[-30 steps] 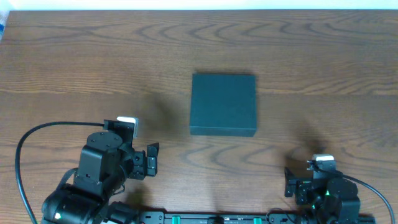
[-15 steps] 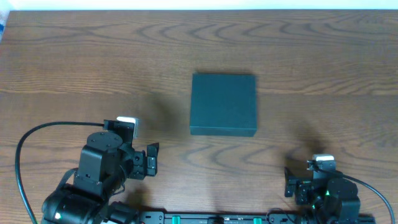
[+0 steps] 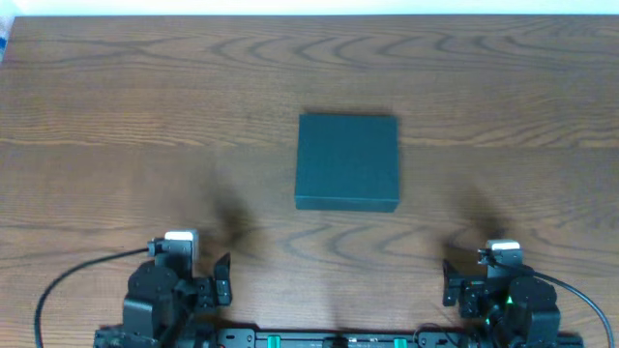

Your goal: Pack container

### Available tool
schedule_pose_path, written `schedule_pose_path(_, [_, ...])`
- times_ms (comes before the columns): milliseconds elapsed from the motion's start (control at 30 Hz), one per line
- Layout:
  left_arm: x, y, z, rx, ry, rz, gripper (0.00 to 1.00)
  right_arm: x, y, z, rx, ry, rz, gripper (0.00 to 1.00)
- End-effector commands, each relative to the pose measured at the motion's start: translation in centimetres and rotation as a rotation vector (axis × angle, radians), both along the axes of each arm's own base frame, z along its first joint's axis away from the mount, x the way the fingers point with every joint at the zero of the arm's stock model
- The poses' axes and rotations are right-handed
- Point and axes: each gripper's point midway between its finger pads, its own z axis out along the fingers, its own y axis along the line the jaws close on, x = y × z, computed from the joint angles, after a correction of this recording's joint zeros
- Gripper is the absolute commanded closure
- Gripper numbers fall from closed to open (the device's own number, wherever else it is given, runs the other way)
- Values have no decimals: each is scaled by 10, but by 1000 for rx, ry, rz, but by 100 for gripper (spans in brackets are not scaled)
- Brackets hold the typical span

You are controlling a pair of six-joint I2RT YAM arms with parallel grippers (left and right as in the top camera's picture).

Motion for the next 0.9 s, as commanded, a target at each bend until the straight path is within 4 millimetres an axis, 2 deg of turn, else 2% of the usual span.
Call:
schedule_pose_path(0, [-2,0,-6,-10,-32,-6,5,-1,-1,-2,-9,4,0,1])
schedule_pose_path(200, [-1,5,-16,19,-87,2,4,-1,-1,-2,-9,5,0,1])
schedule_pose_path(400, [-1,8,-41,43,-42,10,4,-1,-1,-2,-9,5,0,1])
schedule_pose_path(567, [-12,10,-70,63,64,8,5,-1,-1,-2,-9,4,0,1])
schedule_pose_path(867, [-12,11,-70,68,64,12,4,-1,-1,-2,-9,4,-1,1])
